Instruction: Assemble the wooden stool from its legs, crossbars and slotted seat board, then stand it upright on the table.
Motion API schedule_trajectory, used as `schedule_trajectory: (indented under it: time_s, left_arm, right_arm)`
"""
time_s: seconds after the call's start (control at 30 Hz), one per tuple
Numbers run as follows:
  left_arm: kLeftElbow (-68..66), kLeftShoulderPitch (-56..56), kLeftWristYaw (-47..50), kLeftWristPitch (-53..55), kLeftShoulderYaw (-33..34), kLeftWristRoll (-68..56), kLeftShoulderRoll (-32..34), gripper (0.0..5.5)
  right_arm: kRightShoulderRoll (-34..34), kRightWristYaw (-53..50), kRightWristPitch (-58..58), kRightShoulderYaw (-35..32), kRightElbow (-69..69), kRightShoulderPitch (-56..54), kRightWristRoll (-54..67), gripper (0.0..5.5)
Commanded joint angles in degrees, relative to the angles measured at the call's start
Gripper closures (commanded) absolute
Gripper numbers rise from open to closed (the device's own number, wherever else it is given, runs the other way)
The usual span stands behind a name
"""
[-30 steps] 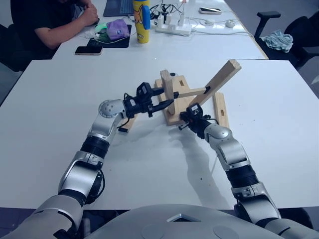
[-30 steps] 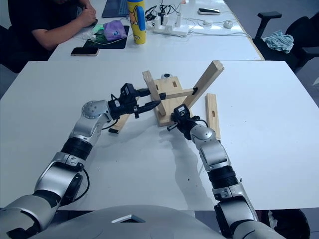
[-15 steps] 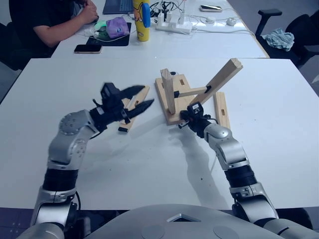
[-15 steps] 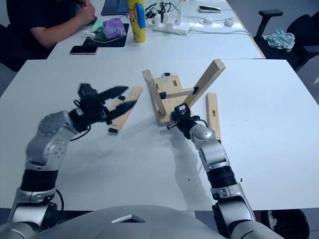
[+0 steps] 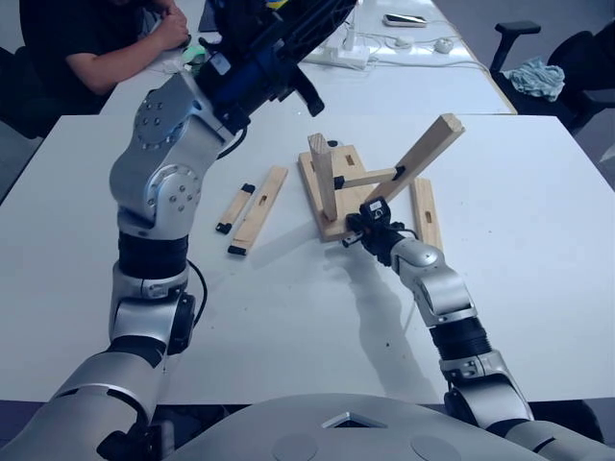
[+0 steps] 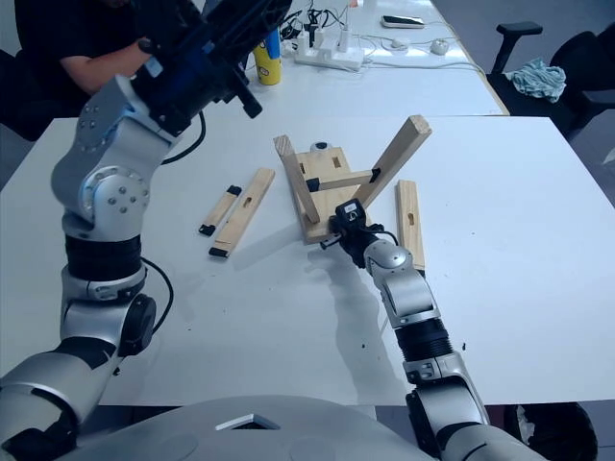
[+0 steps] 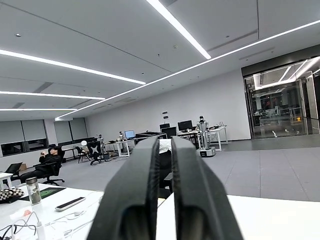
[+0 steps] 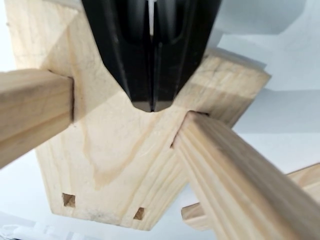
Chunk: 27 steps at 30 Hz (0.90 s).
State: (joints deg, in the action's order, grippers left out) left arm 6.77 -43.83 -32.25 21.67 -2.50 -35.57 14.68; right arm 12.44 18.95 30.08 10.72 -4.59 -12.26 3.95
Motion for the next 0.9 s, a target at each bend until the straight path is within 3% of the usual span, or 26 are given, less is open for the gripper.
schedule_trajectory:
  time_s: [0.03,0.23,0.3,0.4,0.47,0.57,0.73,0.9]
  left_arm:
    - [-2.4,-1.5,-1.9,-1.2,-0.2,2.1,-0.5,5.49]
    - [3.1,-7.7,1.0,-5.8,7.7,-3.3,-3.5,5.49]
    - [2.7,-7.1,1.1,-4.1,6.6,-2.9,-3.5,5.49]
    - [0.6,0.5,1.7,6.0,-3.5,0.2,-3.4,5.49]
    - [1.4,7.0,1.5,13.5,-15.0,5.4,-0.3,5.49]
    - [0.3,11.9,5.1,21.5,-20.9,9.3,0.8,5.49]
    - [-1.3,8.2,9.6,13.2,-14.5,14.3,-2.2,5.49]
    - [6.3,5.7,9.2,-2.0,-7.8,14.6,-5.9,5.49]
  right_arm:
    - [-0.3,-0.4,6.4,3.1,-7.7,6.7,-1.9,5.50]
    - [-0.4,-0.5,6.1,3.2,-7.8,6.7,-1.9,5.50]
    - [-0.4,-0.5,6.1,3.3,-7.7,6.9,-1.9,5.50]
    - [-0.6,-0.5,6.3,3.7,-7.4,7.0,-1.9,5.50]
    - [-1.1,-0.6,6.6,3.7,-7.1,6.9,-1.7,5.50]
    - [-1.5,-0.9,7.2,3.8,-6.4,6.9,-1.6,5.50]
    - [-1.8,-1.4,7.0,3.6,-6.4,7.3,-1.6,5.50]
    - [-1.8,-1.4,6.5,3.6,-7.2,7.1,-1.9,5.50]
